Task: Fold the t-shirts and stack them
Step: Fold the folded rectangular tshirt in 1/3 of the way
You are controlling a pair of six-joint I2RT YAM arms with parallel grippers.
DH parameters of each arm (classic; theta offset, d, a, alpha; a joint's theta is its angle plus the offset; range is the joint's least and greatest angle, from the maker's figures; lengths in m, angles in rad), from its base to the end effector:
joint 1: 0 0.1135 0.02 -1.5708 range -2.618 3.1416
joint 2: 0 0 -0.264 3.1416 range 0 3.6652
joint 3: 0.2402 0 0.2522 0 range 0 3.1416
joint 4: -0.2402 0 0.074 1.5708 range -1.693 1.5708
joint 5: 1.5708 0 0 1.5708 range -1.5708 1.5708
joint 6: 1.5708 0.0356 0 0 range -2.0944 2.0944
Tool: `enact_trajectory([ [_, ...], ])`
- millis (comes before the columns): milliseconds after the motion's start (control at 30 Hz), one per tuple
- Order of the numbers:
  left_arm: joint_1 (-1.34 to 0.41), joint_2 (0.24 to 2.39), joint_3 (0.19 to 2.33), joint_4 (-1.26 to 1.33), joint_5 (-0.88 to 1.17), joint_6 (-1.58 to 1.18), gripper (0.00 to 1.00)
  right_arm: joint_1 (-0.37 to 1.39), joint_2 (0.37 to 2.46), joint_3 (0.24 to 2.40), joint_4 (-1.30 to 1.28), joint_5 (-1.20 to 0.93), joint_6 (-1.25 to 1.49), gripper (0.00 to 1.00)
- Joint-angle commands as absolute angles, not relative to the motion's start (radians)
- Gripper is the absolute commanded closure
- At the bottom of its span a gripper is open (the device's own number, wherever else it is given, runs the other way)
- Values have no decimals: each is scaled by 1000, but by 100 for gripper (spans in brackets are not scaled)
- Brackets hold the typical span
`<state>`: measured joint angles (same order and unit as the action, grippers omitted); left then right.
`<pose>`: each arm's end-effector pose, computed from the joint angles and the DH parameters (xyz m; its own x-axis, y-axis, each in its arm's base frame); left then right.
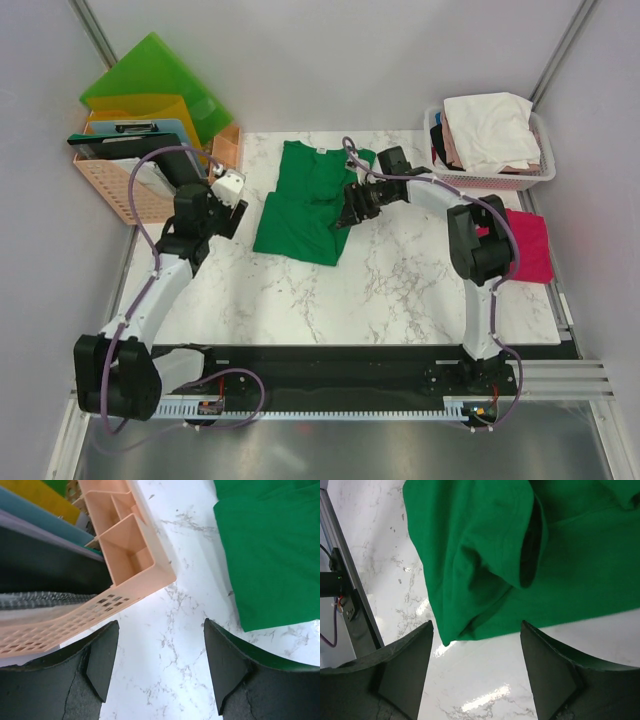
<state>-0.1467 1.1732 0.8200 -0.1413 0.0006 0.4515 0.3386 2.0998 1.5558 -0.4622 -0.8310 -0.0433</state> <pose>0.2620 -0.0387 0.2765 -0.3584 0.4940 -0.7921 0.3369 0.8598 0.3838 0.4122 0.1731 0.1832 -0.7703 -0.3022 -0.5616 -0.6306 0.4920 0.6002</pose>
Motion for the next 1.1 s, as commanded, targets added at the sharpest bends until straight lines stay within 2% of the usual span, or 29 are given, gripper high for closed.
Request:
enact_trajectory([
  [0, -114, 1114, 793, -150, -8, 502, 24, 367, 2134, 1647, -416, -899, -29, 22],
  [467, -109, 1092, 762, -173, -3, 449, 24, 390, 2263, 1796, -370, -853, 40, 25],
  [1067, -107, 1108, 712, -152, 25, 453, 24, 347, 2088, 1667, -400, -729, -57, 28],
])
